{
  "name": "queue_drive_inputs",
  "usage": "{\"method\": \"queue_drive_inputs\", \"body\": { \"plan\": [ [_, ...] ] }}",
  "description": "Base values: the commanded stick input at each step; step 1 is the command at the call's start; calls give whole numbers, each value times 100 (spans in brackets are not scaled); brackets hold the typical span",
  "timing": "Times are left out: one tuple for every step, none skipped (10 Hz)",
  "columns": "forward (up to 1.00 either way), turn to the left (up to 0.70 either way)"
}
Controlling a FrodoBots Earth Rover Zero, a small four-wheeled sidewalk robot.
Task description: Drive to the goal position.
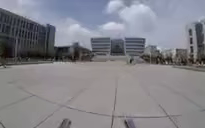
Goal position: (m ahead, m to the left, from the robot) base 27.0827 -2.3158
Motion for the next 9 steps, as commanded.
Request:
{"method": "queue_drive_inputs", "body": {
  "plan": [
    [100,0],
    [100,0],
    [100,-32],
    [100,-40],
    [100,-40],
    [100,-40],
    [100,-40],
    [100,-40],
    [100,-40]
  ]
}}
